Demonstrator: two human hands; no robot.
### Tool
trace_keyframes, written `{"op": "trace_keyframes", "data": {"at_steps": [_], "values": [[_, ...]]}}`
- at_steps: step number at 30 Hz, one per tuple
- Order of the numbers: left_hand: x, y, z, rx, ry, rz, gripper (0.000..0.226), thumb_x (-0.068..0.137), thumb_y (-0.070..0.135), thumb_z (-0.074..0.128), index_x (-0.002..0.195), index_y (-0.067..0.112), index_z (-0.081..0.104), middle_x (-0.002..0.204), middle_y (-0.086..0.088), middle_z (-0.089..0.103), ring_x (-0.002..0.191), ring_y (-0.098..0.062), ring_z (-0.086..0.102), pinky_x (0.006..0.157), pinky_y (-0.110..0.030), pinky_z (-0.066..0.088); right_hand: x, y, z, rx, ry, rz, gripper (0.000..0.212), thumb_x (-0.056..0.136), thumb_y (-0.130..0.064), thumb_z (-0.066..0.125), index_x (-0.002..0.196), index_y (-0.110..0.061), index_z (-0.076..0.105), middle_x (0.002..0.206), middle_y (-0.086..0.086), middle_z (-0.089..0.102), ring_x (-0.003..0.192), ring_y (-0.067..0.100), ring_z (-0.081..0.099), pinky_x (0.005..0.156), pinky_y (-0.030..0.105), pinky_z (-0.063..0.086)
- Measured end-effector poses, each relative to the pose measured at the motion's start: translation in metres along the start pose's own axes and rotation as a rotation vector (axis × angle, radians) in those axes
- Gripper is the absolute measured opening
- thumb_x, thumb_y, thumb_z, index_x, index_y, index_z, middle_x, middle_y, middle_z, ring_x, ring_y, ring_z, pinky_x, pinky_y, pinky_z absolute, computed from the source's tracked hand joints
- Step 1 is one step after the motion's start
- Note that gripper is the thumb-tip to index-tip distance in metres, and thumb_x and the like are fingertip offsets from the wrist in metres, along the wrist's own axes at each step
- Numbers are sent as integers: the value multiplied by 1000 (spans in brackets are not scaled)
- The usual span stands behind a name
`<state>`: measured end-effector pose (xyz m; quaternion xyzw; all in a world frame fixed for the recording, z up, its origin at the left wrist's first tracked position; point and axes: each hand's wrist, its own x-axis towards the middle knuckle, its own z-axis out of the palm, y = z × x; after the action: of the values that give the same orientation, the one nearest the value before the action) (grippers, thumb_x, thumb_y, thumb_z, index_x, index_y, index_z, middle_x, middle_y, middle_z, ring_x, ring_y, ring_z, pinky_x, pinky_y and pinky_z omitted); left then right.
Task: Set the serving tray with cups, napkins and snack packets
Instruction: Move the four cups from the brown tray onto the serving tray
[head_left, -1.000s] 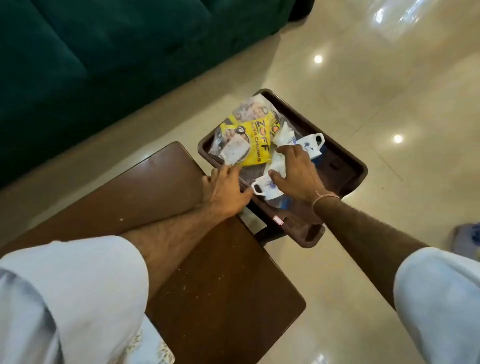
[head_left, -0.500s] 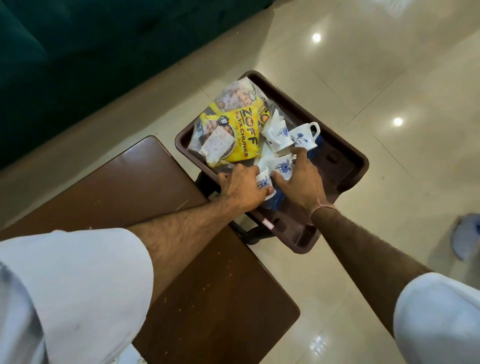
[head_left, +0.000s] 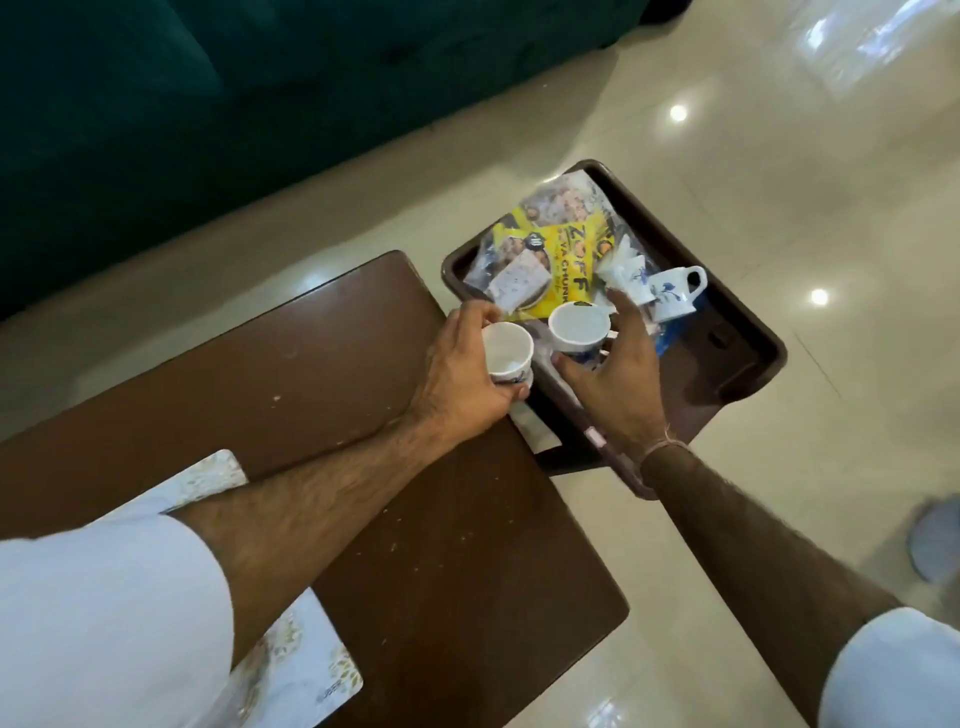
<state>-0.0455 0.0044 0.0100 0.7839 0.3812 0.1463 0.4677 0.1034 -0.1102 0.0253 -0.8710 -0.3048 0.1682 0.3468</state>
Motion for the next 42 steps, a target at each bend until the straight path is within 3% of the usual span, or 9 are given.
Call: {"op": "trace_keyframes", "data": {"at_steps": [4,9,14,20,25,28,32,35,42], "values": [[-41,-37,-55,74,35,-80,82,57,25,91,129,21,51,123,1,50,113,-18,51,93,-30,45,-28,-41,42,-4,-84,-115,76,75,-24,85,140,-9,49,135,13,57,126,30,55,100,51,50],[-106,-82,-130,108,103,-179,77,60,19,90,128,24,55,125,0,46,115,-20,50,93,-33,47,-74,-98,98,93,-291,-154,68,73,-20,86,133,-19,54,131,2,60,121,17,58,101,41,51],[-179,-123,-192,116,154,-266,80,60,11,89,131,26,55,123,-1,46,115,-23,50,95,-41,50,-125,-148,152,54,-496,-230,72,71,-16,88,133,-25,53,134,-5,59,122,16,55,106,40,49],[-262,-166,-234,92,264,-334,73,62,9,84,129,25,61,116,-4,47,109,-25,52,93,-42,50,-183,-199,209,42,-725,-319,72,70,-14,88,132,-24,52,127,-7,62,110,8,57,90,16,45],[-332,-200,-248,82,295,-384,77,61,7,78,133,24,58,119,1,47,115,-21,48,100,-40,45,-229,-231,252,-25,-863,-497,66,71,-8,83,131,-15,56,129,6,60,114,25,59,98,42,51],[-368,-215,-245,79,345,-387,73,66,22,82,133,17,54,126,0,54,117,-21,51,98,-40,45,-251,-242,277,-155,-970,-567,72,69,-3,79,134,-21,55,130,8,49,117,30,56,99,38,50],[-403,-223,-232,52,380,-401,66,65,30,78,124,16,54,120,0,56,111,-19,51,88,-36,47,-273,-249,300,-262,-1127,-754,74,70,2,75,134,-28,54,131,4,48,119,29,54,98,41,51],[-422,-227,-224,53,359,-396,74,59,10,80,126,23,50,124,3,48,114,-16,48,86,-38,50,-283,-256,314,-394,-1199,-981,73,72,-3,78,135,-29,54,134,6,50,120,30,51,95,50,49],[-450,-230,-211,27,343,-388,80,58,-4,70,131,22,53,126,-2,47,119,-21,44,91,-37,49,-295,-273,332,-622,-1299,-1455,77,68,-2,76,137,-26,52,137,3,53,109,29,50,79,42,49]]}}
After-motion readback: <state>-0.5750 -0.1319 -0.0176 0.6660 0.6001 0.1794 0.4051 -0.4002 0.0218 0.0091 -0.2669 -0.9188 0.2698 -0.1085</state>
